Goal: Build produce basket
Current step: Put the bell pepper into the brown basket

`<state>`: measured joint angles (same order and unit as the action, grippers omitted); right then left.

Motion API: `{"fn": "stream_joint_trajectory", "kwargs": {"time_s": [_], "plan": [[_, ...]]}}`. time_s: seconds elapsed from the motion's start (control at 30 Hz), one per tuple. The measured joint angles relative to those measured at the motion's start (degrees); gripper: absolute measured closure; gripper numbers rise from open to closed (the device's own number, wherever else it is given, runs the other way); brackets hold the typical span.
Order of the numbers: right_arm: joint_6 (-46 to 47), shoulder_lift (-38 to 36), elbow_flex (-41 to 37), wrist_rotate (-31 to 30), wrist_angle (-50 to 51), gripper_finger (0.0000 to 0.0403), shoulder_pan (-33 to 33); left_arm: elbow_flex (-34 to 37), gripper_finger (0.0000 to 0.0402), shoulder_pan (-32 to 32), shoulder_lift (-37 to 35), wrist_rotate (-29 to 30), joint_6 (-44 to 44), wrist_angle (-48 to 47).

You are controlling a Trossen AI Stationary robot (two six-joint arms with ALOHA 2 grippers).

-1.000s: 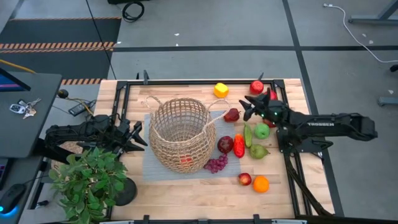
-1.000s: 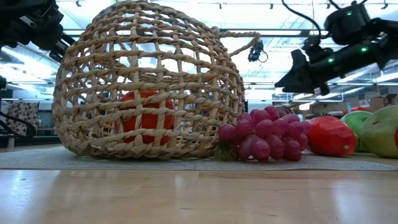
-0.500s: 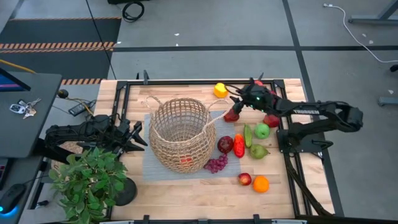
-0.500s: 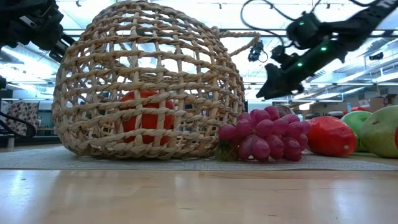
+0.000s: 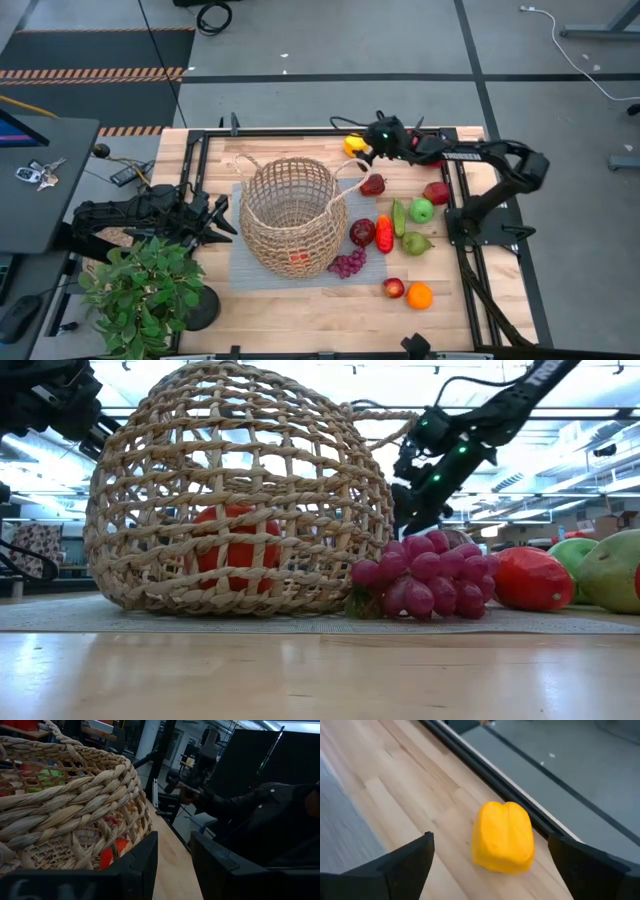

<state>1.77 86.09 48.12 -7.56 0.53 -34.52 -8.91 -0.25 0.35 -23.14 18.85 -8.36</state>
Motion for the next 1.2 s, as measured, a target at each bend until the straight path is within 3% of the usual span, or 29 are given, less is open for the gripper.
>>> {"fn": "stream_joint_trajectory", "kwargs": {"time_s": [0.33,0.5,0.97,1.2], "plan": [[-1.8,9.88,10.66,-0.35,5.36,0.0005,-0.59,0.0,0.028,0.0,0.01,0.0,-0.04,0.0],[-0.5,13.28,14.08,-3.29,10.02,0.0005,-1.97,0.0,0.028,0.0,-0.01,-0.01,-0.04,0.0],[1.54,19.62,14.58,1.66,13.22,0.0009,-5.41,-0.02,0.028,0.0,-0.02,0.0,0.0,0.0],[1.14,19.76,14.58,1.69,12.91,0.005,-5.38,0.0,0.028,0.02,-0.02,0.0,-0.02,0.0]]}}
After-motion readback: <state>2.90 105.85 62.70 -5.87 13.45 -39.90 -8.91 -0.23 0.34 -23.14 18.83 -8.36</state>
